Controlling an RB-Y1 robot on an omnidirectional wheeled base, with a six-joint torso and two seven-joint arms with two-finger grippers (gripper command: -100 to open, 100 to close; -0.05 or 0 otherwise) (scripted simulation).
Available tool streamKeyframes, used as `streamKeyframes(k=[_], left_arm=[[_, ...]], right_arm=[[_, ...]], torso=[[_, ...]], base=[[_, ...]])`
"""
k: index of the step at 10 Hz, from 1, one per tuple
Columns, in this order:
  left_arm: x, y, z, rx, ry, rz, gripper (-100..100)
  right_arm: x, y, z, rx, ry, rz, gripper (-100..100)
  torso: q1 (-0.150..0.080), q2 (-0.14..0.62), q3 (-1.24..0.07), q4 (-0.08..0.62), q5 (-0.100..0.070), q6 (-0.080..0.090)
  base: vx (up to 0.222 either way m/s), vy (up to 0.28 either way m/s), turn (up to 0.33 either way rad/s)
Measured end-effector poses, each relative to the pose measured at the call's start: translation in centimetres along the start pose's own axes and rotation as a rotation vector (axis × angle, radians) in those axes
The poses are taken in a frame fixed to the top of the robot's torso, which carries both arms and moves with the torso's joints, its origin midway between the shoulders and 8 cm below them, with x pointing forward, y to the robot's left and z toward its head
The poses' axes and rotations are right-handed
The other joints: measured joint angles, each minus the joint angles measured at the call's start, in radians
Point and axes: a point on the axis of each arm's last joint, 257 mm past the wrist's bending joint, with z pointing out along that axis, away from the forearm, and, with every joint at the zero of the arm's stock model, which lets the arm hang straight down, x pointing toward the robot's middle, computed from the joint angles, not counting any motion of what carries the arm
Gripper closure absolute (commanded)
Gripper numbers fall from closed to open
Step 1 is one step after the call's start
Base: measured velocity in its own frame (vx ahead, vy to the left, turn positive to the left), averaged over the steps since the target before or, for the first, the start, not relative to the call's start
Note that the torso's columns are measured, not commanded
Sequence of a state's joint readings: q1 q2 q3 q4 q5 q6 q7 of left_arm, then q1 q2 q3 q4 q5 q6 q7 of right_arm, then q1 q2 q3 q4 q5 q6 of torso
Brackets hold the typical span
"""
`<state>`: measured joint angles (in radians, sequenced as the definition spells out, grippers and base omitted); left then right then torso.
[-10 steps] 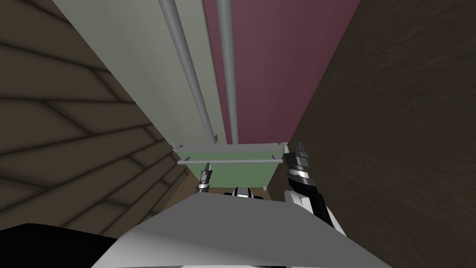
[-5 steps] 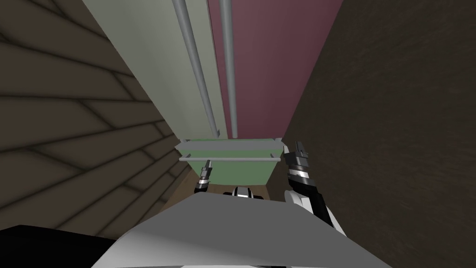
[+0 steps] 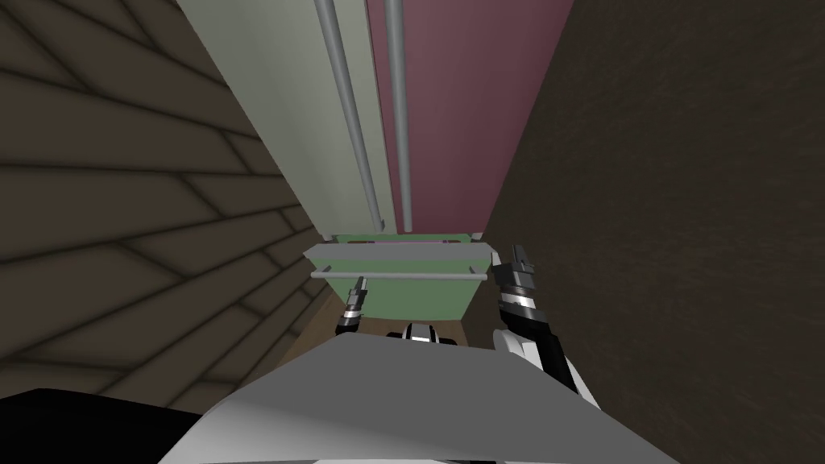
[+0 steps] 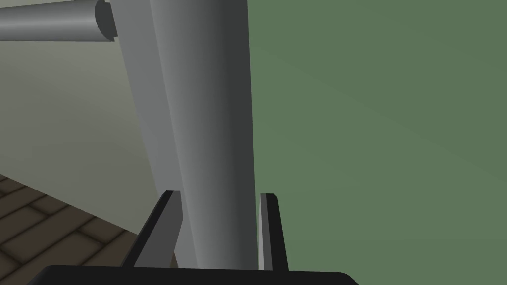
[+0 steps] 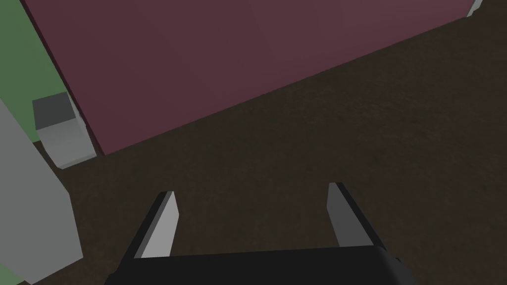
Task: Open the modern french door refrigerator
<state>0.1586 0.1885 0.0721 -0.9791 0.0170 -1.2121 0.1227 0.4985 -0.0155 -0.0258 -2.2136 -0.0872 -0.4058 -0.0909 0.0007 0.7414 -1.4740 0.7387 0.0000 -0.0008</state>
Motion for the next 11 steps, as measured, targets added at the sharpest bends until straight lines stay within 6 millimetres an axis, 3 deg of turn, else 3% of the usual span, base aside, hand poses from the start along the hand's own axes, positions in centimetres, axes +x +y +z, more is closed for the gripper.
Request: streamKeyframes(k=[2,7,11], left_arm=[[0.1,0.1,-0.3,-0.007,0.005,-0.003,100],[-0.9,-1.7,-3.2,-0.002,-0.007,0.003,100],[-0.8,-2.1,-4.1,0.000,0.004,-0.003,100]], right_arm=[[0.0,0.0,0.0,0.000,0.000,0.000,0],[0.0,0.0,0.0,0.000,0.000,0.000,0],[0.0,0.0,0.0,0.000,0.000,0.000,0]], torso=[[0.000,-0.006,-0.004,0.001,-0.001,0.000],[-0.002,-0.002,-0.001,0.001,-0.002,0.000],[0.000,0.001,0.001,0.001,-0.001,-0.001]], base=[[-0.098,-0.013,-0.016],[-0.116,-0.020,-0.016],[-0.172,-0.015,0.038]])
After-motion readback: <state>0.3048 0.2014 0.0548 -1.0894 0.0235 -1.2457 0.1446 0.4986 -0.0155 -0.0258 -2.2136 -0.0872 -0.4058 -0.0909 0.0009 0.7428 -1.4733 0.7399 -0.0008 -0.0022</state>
